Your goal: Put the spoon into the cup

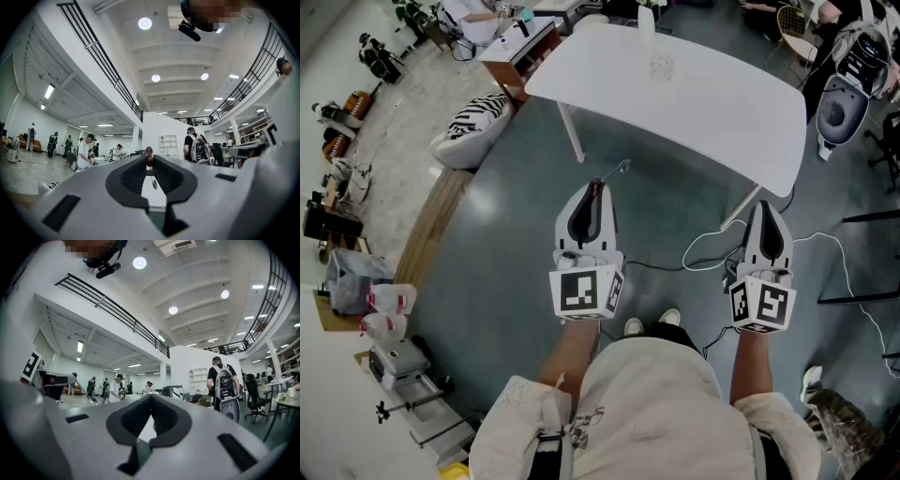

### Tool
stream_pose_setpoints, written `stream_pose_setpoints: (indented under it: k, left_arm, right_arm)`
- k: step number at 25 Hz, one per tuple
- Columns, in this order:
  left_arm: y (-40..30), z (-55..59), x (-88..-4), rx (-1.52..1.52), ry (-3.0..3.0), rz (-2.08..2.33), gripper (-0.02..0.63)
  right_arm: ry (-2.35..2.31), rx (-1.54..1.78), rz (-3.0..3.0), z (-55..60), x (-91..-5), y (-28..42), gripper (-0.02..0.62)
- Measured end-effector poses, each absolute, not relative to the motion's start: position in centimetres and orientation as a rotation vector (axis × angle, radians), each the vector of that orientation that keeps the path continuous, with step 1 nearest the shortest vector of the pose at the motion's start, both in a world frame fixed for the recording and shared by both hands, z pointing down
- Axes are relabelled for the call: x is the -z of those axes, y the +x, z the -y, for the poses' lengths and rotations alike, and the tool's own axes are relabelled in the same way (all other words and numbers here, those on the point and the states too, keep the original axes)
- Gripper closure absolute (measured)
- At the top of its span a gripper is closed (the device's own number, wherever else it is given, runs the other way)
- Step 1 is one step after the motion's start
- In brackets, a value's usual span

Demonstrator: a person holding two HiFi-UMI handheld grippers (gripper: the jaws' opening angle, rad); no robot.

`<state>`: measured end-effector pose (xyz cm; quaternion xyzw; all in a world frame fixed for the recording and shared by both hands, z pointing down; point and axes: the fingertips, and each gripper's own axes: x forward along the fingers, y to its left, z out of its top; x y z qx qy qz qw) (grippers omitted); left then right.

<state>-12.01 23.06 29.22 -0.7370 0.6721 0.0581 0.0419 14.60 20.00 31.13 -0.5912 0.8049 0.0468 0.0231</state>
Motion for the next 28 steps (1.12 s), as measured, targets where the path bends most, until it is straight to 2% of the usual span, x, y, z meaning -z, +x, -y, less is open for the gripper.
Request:
stream_pose_setpoints:
  k: [6, 16, 28]
  left_arm:
    - [-14.5, -29.1, -27.8, -0.176, -2.247, -2.073, 0.563]
    - [-18.0, -33.3, -28.2, -0.233, -2.275, -2.049, 0.563]
    - [-19.9, -31.2, -29.5, -0.217, -2.303, -2.068, 0.563]
  right_arm:
    - [-1.808, -0.059, -2.510, -25.4, -30.5, 11.1, 0.607]
    - [-1.830, -0.165, -2.489, -30.0, -28.4, 7.5, 0.607]
    - [-1.803, -0.158, -2.524, -27.8, -29.2, 4.6, 0.607]
